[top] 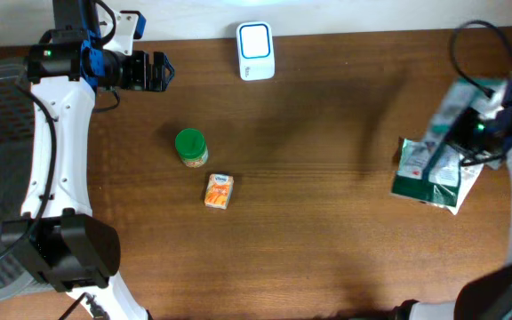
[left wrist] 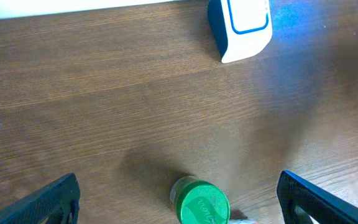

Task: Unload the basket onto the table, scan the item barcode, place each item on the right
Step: 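Carry the gloves pack right and drop it on the table, then reach the right gripper to the small orange box and grasp it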

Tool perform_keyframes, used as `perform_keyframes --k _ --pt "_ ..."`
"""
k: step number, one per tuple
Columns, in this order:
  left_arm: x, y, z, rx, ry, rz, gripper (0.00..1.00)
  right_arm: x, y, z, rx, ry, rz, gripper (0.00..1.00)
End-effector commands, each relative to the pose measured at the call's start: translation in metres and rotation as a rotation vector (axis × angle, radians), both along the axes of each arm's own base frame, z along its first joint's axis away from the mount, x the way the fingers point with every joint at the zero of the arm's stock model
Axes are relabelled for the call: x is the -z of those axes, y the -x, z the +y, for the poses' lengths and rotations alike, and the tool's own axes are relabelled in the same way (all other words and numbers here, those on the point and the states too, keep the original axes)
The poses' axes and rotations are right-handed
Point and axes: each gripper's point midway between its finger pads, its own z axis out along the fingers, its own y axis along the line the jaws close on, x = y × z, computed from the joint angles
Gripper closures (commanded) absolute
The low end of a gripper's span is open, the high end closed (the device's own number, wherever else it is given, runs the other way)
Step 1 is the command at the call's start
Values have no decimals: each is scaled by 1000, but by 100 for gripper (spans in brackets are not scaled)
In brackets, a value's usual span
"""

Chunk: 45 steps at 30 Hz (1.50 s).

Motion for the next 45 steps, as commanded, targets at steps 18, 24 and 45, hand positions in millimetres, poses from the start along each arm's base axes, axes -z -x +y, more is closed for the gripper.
perform_keyframes --k 18,24,45 --pt "2 -1 1 3 -3 2 1 -22 -18 100 -417 -292 67 38" --pt "2 -1 1 3 -3 2 1 15 -38 228 -623 -296 56 49" --pt "2 -1 1 3 -3 2 1 158 20 460 -692 -389 -6 59"
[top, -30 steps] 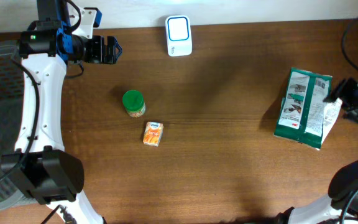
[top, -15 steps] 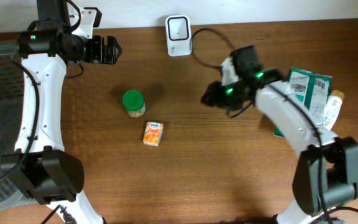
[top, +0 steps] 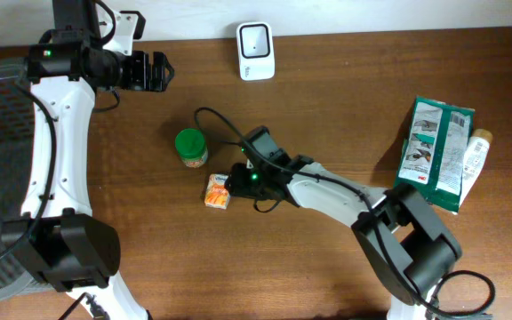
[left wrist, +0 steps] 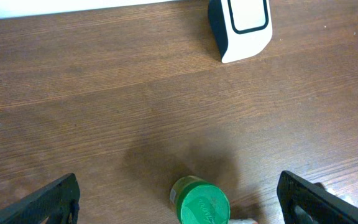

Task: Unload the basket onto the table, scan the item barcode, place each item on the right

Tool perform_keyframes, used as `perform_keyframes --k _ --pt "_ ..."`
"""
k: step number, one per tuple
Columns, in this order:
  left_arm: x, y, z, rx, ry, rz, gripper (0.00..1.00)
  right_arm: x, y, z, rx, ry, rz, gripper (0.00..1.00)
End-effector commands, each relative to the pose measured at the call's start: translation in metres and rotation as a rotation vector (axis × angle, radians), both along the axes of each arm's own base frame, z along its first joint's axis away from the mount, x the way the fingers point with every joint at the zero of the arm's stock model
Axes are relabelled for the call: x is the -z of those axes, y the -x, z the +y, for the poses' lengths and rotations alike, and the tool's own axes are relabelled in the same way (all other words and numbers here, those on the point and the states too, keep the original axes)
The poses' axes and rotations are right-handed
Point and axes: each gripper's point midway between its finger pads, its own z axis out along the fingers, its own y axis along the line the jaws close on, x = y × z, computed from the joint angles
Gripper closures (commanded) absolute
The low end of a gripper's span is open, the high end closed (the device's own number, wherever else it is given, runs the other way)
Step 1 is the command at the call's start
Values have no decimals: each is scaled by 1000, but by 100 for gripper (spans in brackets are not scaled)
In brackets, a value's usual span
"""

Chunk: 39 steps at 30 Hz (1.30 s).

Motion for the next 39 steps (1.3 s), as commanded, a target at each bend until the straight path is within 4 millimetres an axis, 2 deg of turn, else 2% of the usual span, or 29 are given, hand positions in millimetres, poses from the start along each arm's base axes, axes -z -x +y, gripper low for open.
perform_keyframes --k 1,7,8,9,12,13,15,16,17,18,19,22,27,31,32,35,37,39 --pt "2 -1 1 3 -3 1 1 14 7 9 -17 2 14 59" --pt "2 -1 1 3 -3 1 1 29 12 13 -30 18 27 73" --pt "2 -1 1 3 -3 1 1 33 12 13 -31 20 31 80" --pt "2 -1 1 3 -3 1 1 34 11 11 -26 23 36 94" --pt "2 -1 1 3 -3 1 1 20 11 13 -101 -48 38 96" --pt "2 -1 1 3 -3 1 1 10 9 12 -143 -92 29 96" --pt "2 -1 1 3 -3 1 1 -30 11 11 -328 -288 -9 96" --pt "2 -1 1 3 -3 1 1 -58 15 6 -440 -434 -39 96" --pt "2 -1 1 3 -3 1 1 -90 17 -6 -521 -603 -59 96" --pt "2 -1 1 3 -3 1 1 -103 13 -18 -523 -672 -57 96" --pt "2 -1 1 3 -3 1 1 -108 5 -31 -501 -701 -62 96" --pt "2 -1 1 3 -3 1 1 -108 -19 -65 -419 -699 -94 96" --pt "2 -1 1 3 -3 1 1 -149 -17 -99 -476 -934 -127 96" --pt "2 -1 1 3 -3 1 1 -164 -24 -113 -429 -932 -129 96" --pt "2 -1 1 3 -3 1 1 -185 -23 -120 -413 -931 -140 96" --pt "2 -1 1 3 -3 1 1 -227 -19 -133 -408 -920 -216 96" --pt "2 -1 1 3 -3 1 1 -266 -12 -146 -414 -903 -312 96" --pt "2 -1 1 3 -3 1 1 -288 -5 -149 -427 -893 -362 96"
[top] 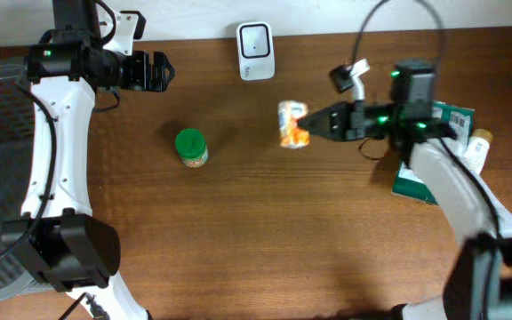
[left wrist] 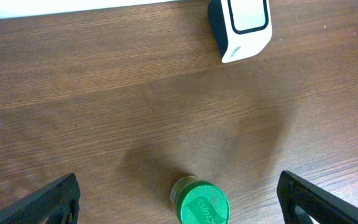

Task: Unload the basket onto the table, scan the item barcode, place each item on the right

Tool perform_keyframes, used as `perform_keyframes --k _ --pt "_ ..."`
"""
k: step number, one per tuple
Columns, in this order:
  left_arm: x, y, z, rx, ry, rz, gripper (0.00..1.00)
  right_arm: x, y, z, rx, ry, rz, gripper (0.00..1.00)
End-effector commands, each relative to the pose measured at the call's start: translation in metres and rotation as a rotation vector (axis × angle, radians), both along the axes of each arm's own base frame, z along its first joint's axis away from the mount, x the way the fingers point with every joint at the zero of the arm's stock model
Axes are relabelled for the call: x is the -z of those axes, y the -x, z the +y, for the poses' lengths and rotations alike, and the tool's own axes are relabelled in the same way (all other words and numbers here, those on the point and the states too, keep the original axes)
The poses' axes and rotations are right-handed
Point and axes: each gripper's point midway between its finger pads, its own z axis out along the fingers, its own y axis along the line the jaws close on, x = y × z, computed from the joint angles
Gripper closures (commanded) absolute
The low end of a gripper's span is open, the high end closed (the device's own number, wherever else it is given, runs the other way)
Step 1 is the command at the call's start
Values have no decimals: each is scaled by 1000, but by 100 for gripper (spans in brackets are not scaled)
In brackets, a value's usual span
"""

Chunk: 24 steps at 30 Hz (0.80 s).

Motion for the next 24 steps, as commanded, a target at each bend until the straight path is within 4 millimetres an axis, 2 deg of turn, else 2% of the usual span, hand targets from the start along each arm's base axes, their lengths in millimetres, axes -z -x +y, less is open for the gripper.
perform_keyframes --k 1,8,13,15,16,18,19,20,21,23,24 --pt "2 -1 1 3 -2 1 1 -36 14 -4 -11 -15 -40 96" --pt "2 -1 1 3 -2 1 1 -43 13 -3 -8 -15 -61 96" --pt "2 -1 1 3 -2 1 1 -25 -20 20 172 83 -110 96" --pt "2 -1 1 3 -2 1 1 -2 -30 26 256 172 -83 96" --pt "2 -1 1 3 -2 1 1 24 -31 27 300 278 -64 96" --pt "2 -1 1 3 -2 1 1 54 -29 30 351 452 -45 96" --pt "2 -1 1 3 -2 1 1 61 -31 31 383 529 -52 96" --pt "2 -1 0 5 -2 1 1 60 -34 31 414 593 -74 96" --pt "2 -1 0 5 -2 1 1 44 -42 29 453 702 -141 96" --pt "2 -1 0 5 -2 1 1 26 -54 25 488 816 -194 96" --pt "2 -1 0 5 -2 1 1 11 -68 23 508 908 -255 96"
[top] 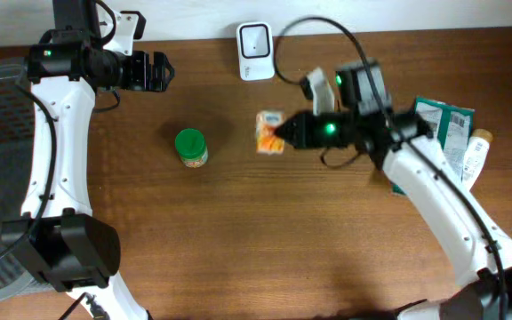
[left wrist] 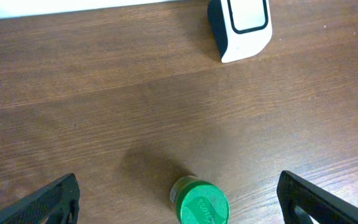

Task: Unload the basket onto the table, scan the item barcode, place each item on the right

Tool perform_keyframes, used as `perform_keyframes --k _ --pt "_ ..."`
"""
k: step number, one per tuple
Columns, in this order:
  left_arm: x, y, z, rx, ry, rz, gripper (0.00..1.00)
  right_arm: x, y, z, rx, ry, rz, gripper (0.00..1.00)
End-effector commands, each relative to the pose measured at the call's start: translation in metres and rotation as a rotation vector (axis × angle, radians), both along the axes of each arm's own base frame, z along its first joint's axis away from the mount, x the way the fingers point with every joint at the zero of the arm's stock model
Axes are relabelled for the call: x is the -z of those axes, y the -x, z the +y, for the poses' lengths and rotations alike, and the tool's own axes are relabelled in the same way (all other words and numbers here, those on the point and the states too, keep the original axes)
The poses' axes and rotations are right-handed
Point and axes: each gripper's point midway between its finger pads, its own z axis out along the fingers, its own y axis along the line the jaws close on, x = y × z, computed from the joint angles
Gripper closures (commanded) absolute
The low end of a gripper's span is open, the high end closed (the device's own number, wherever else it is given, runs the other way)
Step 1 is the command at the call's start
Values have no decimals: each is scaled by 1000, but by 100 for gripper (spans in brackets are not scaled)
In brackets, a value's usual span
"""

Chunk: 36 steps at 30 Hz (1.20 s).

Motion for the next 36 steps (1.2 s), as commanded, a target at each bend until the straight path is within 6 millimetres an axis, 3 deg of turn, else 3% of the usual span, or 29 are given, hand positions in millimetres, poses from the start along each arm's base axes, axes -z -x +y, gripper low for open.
perform_keyframes --k 1,3,6,10,15,20,27,30,33,36 --pt "2 -1 0 5 -2 0 1 -47 -55 -13 56 333 -253 96" --pt "2 -1 0 5 -2 0 1 -60 -96 -8 92 503 -362 96" --pt "2 -1 0 5 -2 0 1 -52 -154 -11 170 780 -520 96" --pt "2 -1 0 4 -2 0 1 2 -217 -13 166 1084 -652 96" --pt "2 -1 1 3 -2 0 1 50 -264 1 109 1152 -773 96" --pt "2 -1 1 3 -2 0 1 90 -271 6 -19 1218 -779 96" --pt "2 -1 1 3 -2 0 1 86 -271 6 -13 1214 -782 96" --pt "2 -1 1 3 -2 0 1 56 -262 12 50 1071 -777 96" --pt "2 -1 1 3 -2 0 1 11 -247 4 131 928 -742 96" --pt "2 -1 1 3 -2 0 1 -41 -204 -24 218 702 -586 96"
